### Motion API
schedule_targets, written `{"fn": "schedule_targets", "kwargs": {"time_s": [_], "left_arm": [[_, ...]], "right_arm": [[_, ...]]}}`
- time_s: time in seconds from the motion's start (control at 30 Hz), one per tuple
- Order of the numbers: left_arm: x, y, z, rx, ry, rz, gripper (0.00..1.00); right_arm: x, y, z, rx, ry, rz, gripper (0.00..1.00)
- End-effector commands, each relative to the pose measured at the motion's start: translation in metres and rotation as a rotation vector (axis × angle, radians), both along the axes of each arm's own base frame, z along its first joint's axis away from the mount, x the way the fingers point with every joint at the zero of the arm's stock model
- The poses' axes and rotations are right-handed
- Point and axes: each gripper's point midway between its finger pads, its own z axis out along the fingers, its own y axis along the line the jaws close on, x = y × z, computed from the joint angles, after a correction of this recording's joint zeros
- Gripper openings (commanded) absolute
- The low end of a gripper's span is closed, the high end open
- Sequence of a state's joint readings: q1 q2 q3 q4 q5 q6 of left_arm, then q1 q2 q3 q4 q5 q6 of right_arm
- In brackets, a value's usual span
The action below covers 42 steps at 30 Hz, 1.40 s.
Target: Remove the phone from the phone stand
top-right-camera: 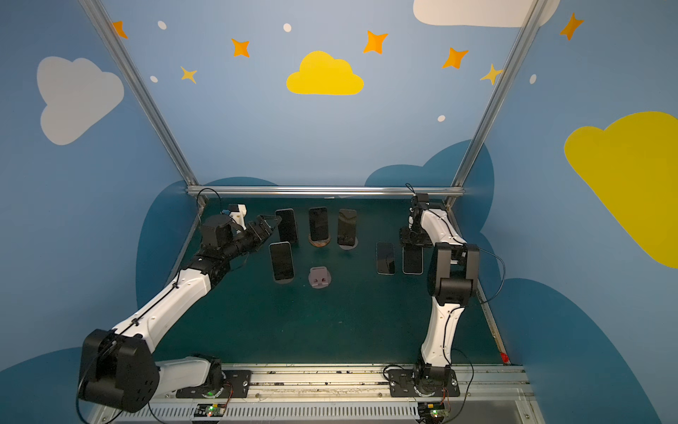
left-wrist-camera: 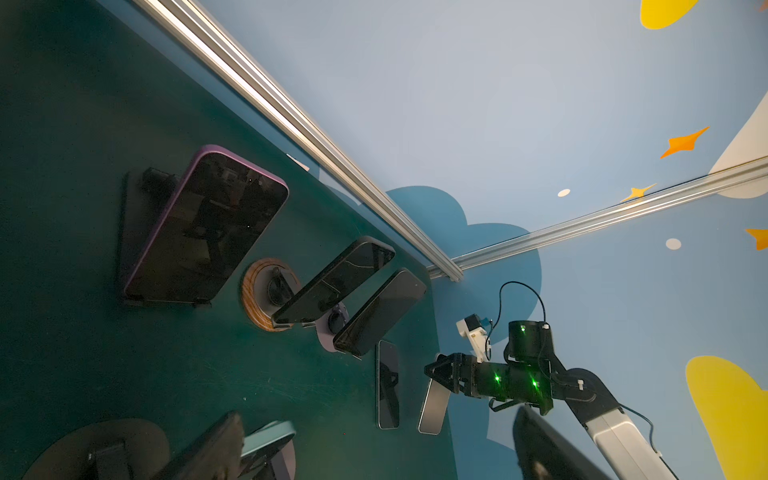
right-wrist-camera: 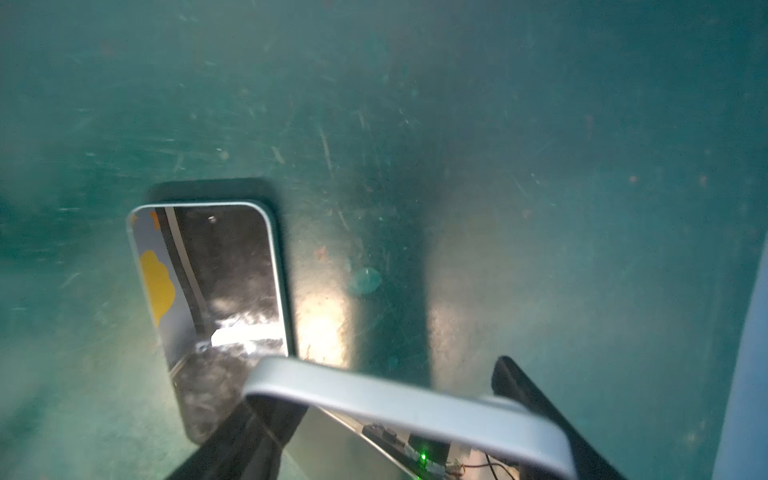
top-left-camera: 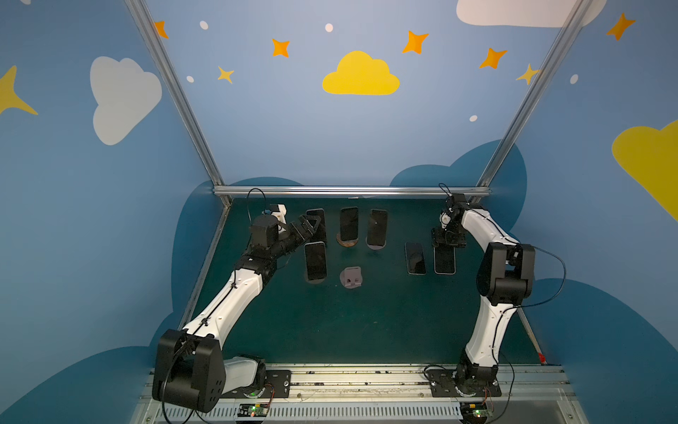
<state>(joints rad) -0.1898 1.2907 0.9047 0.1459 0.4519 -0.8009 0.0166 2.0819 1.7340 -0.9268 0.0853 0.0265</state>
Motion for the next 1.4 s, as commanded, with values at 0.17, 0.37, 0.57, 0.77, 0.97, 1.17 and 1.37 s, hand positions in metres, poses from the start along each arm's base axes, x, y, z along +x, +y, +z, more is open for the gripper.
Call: {"fn": "schedule_targets", "kwargs": {"time_s": [0.17, 0.37, 0.57, 0.77, 0.97, 1.17, 1.37], "left_arm": [[0.003, -0.001, 0.015, -0.012, -0.045, -0.010, 1.00], [0.002, -0.002, 0.017, -0.020, -0.047, -0.016, 1.00], [0.002, -0.003, 0.017, -0.027, -0.047, -0.021, 1.00], [0.002, -0.003, 0.017, -0.031, -0.045, -0.023, 1.00], [0.002, -0.004, 0.019, -0.036, -0.050, -0.027, 1.00], [0.002, -0.004, 0.019, -0.036, -0.049, -0.029, 1.00], [0.001, -0.005, 0.021, -0.039, -0.054, -0.031, 1.00]], "right_arm": [[-0.002, -0.001, -0.020, -0.026, 0.108, 0.026, 0.60], [0.000, 0.001, -0.036, -0.034, 0.161, 0.036, 0.60], [0.004, 0.008, -0.041, -0.009, 0.192, 0.075, 0.61], [-0.003, 0.016, -0.054, 0.043, 0.269, 0.085, 0.62], [-0.005, 0.010, -0.065, 0.012, 0.305, 0.054, 0.63], [-0.003, 0.009, -0.069, 0.043, 0.309, 0.038, 0.67], [0.001, 0.014, -0.074, 0.087, 0.319, 0.043, 0.69]]}}
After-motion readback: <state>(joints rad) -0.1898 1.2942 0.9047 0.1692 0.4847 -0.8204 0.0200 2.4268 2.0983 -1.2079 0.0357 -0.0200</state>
